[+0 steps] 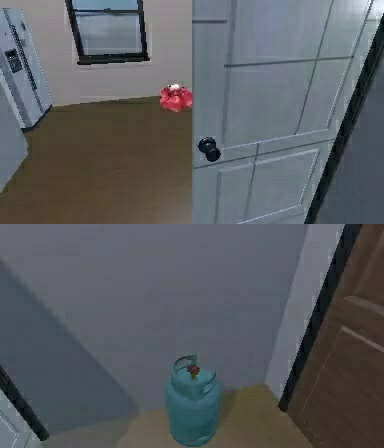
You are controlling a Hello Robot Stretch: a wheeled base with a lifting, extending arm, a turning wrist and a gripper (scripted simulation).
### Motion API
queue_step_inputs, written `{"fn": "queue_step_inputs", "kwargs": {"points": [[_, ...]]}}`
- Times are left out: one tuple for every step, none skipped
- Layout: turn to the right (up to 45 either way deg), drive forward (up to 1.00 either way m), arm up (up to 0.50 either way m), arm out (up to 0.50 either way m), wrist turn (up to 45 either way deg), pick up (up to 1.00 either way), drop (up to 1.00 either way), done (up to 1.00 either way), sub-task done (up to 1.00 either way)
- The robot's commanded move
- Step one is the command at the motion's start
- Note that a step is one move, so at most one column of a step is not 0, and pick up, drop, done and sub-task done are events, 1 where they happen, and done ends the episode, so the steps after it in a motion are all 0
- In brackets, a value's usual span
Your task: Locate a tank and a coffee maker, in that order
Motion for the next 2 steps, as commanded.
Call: {"fn": "queue_step_inputs", "kwargs": {"points": [[-45.0, 0.0, 0.0, 0.0, 0.0, 0.0, 0.0, 0.0, 0.0], [-6.0, 0.0, 0.0, 0.0, 0.0, 0.0, 0.0, 0.0, 0.0]]}}
